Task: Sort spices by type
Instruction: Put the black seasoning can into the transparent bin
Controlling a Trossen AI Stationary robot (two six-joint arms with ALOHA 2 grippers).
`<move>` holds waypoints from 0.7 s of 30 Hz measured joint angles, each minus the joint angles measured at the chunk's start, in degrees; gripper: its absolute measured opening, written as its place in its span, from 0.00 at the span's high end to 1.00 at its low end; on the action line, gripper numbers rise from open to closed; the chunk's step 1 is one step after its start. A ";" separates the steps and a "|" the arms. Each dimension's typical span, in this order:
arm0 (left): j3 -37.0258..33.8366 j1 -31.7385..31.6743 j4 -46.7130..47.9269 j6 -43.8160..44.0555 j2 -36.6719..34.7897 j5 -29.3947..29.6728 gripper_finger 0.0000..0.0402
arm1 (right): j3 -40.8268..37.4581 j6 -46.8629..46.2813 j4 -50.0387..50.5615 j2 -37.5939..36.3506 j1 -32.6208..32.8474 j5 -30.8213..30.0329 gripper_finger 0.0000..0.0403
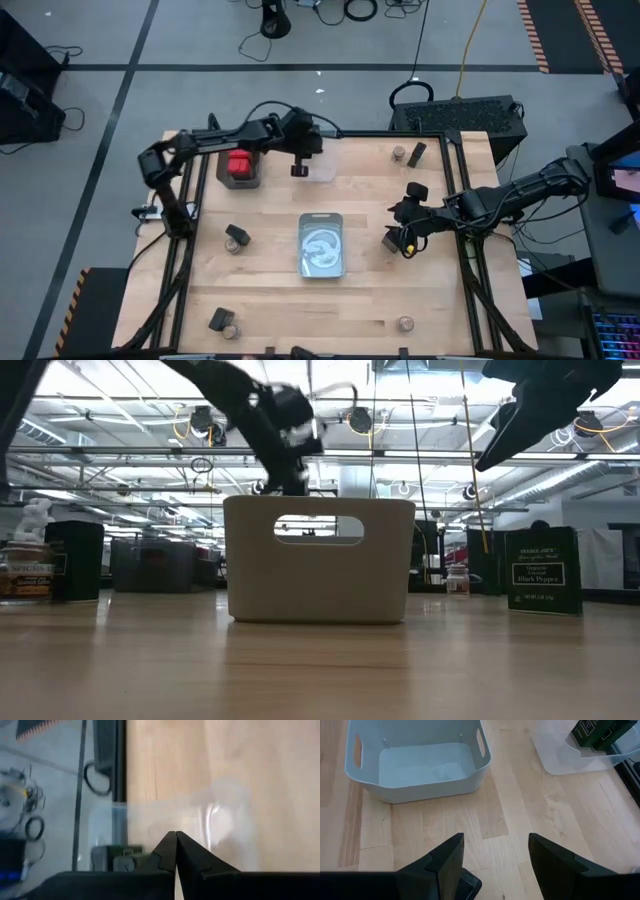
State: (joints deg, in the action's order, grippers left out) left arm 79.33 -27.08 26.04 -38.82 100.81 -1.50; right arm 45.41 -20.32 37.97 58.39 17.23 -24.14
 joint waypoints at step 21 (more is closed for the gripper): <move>0.02 16.11 37.04 36.88 -28.09 -12.32 0.98 | 0.00 -2.68 -9.20 0.44 0.08 0.17 0.49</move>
State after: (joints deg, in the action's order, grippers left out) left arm 79.35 -10.97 63.09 -1.93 72.72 -13.82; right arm 45.41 -23.00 28.77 58.84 17.31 -23.98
